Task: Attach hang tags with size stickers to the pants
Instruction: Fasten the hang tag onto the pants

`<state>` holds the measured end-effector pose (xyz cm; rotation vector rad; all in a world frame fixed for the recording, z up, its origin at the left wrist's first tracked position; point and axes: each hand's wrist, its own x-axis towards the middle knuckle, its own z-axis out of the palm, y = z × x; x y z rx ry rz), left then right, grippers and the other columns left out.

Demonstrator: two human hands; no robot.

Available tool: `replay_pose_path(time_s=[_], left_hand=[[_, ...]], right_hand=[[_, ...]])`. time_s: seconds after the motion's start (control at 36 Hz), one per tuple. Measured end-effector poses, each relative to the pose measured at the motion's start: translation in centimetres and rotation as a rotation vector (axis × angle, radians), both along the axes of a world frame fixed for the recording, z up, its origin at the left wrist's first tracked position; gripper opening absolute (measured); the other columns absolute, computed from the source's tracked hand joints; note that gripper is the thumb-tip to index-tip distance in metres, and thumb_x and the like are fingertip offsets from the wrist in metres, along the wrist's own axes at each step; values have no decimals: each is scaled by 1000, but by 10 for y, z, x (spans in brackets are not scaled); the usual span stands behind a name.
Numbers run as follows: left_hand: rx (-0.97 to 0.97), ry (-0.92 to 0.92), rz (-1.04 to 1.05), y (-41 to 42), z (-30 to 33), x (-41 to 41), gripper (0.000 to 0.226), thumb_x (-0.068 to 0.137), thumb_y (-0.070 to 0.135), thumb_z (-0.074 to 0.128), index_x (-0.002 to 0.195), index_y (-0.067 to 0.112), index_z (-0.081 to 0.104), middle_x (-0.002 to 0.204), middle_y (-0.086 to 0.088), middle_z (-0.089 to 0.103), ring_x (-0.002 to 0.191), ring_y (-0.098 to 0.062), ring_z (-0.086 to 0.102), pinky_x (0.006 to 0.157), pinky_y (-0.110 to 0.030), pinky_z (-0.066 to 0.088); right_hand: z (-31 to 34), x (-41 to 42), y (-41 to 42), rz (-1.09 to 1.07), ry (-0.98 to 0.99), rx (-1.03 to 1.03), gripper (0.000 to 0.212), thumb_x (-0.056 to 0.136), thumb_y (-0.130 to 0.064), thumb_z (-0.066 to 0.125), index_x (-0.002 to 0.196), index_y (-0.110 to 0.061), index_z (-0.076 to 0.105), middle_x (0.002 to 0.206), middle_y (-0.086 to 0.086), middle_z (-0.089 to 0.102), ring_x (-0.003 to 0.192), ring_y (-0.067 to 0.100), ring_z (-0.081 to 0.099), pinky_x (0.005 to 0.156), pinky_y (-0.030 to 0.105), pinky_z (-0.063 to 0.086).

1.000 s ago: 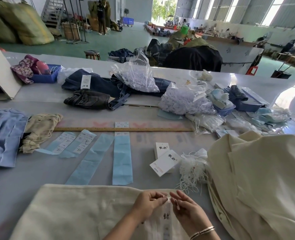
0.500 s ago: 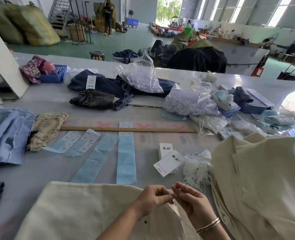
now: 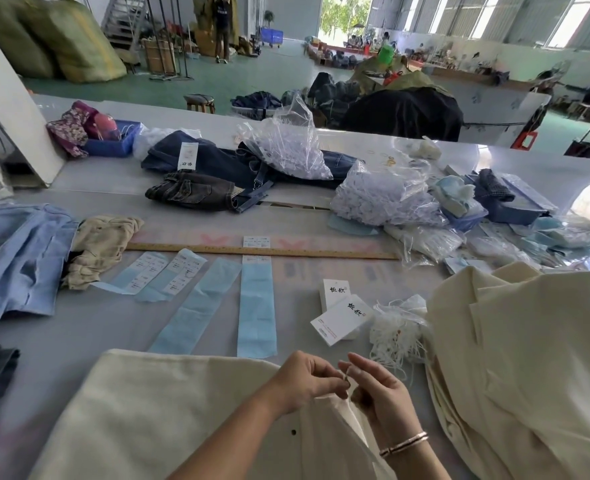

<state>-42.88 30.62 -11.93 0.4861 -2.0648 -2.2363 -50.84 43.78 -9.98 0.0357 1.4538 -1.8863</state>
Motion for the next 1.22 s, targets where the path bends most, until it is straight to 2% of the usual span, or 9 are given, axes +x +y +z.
replay_pose_path(time_s=[0.08,0.31,0.56,0.67,0.72,0.83,0.92,1.03,1.22], left_hand=[[-2,5,20,-1,1,1,7,82,5,72,88,1,74,73,6,74,75,-7,70,75,-17,51],[32,13,5,-1,2,3,18,82,6,71,74,20,77,74,5,74,75,-6,70,75,-16,51],[12,5,-12,-3,-2,1,18,82,8,72,71,22,77,72,5,74,71,-5,69,73,-16,50],[-18,-7,3,-3,-3,-1,14,80,15,76,69,24,77,71,4,74,71,-6,68,74,-18,51],[-35,-12,4,-4,-4,-2,14,80,16,76,69,25,77,71,5,74,71,-6,68,74,-17,50],[-87,-32,-12,-5,-5,-4,3,81,13,75,80,11,77,69,8,73,70,-3,67,73,-15,49],[-108,-44,-12,-5,-5,-4,12,81,12,75,87,1,76,70,8,72,71,-3,66,74,-16,49],[-137,-54,-17,-6,-5,-4,13,81,12,75,87,2,76,70,5,71,70,-3,64,77,-17,50],[-167,-63,-17,-8,-4,-5,15,81,15,76,87,2,76,67,10,71,68,0,64,73,-16,49]], right_hand=[[0,2,-2,36,-6,-16,19,81,12,58,93,1,68,81,19,73,48,15,62,46,20,51],[-1,2,-2,44,24,-37,19,80,14,57,90,4,68,80,22,72,53,20,65,48,22,53],[-1,4,-4,22,1,-21,18,80,16,58,90,3,67,77,20,72,48,15,62,46,20,51],[0,6,-8,-19,-97,-62,25,66,15,61,87,1,62,65,16,68,39,13,54,39,19,46],[-1,6,-9,-35,-139,-91,26,67,16,59,86,-1,59,58,14,64,38,13,52,37,19,44],[-2,9,-9,-58,-185,-110,26,61,11,61,81,-5,57,54,12,62,38,12,53,35,17,40],[-2,10,-9,-66,-187,-112,20,62,10,61,75,-5,56,55,11,63,37,11,52,34,16,39],[-4,9,-8,-75,-192,-89,22,81,17,52,75,-3,57,56,11,65,36,10,53,34,16,40],[-6,8,-9,-82,-177,-91,21,83,16,51,75,-2,57,55,10,65,36,9,51,34,14,38]])
